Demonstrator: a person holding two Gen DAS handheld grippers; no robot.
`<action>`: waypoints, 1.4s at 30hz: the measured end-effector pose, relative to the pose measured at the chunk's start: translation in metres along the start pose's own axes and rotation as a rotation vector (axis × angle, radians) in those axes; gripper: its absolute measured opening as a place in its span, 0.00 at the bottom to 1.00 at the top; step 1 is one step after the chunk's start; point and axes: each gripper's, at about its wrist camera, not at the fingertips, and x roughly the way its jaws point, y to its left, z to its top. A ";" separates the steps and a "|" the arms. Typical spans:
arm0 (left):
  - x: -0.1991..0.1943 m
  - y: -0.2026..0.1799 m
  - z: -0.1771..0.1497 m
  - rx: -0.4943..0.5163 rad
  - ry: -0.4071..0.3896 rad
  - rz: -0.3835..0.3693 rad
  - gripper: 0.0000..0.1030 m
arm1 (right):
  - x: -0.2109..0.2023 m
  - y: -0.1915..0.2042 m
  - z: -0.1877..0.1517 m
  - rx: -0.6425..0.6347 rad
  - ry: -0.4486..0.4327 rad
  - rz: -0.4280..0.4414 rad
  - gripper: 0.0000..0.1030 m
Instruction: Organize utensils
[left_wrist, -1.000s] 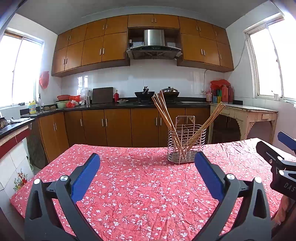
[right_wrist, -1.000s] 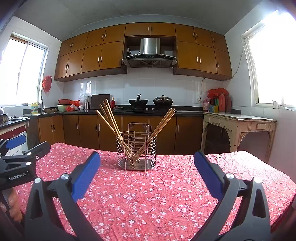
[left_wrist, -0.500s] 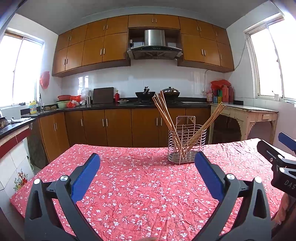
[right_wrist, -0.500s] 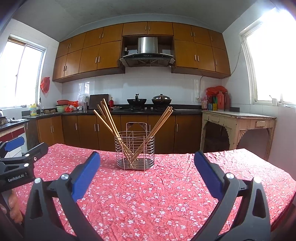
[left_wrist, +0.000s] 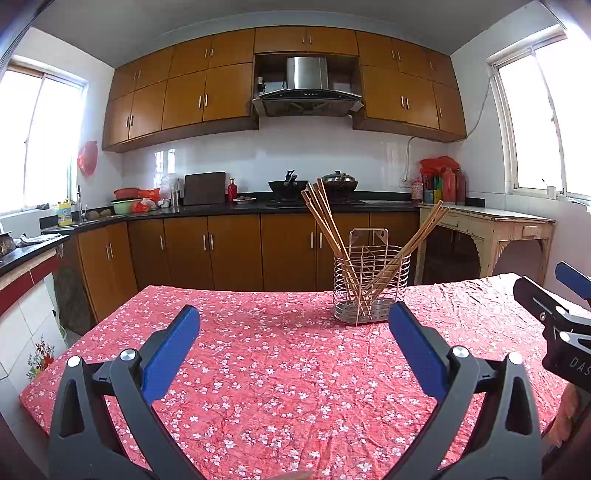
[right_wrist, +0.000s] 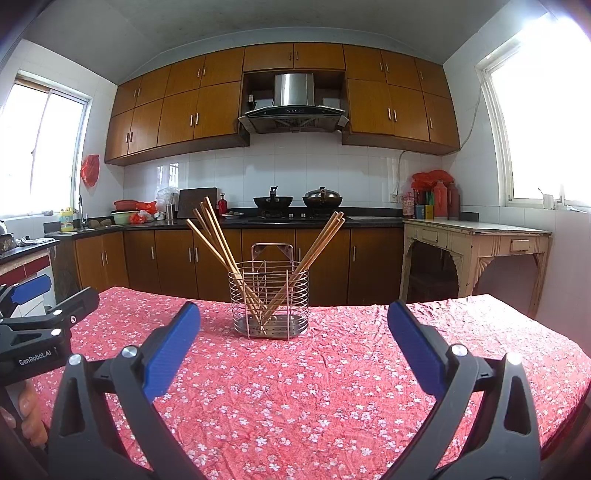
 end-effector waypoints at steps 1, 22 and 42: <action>0.000 0.000 0.000 0.000 0.000 -0.001 0.98 | 0.000 0.000 0.000 0.001 0.000 0.000 0.96; 0.002 -0.001 -0.003 -0.003 0.008 -0.002 0.98 | -0.001 0.002 -0.001 0.007 0.005 0.001 0.96; 0.003 0.000 -0.005 -0.005 0.015 -0.011 0.98 | -0.001 0.002 0.000 0.008 0.004 0.001 0.96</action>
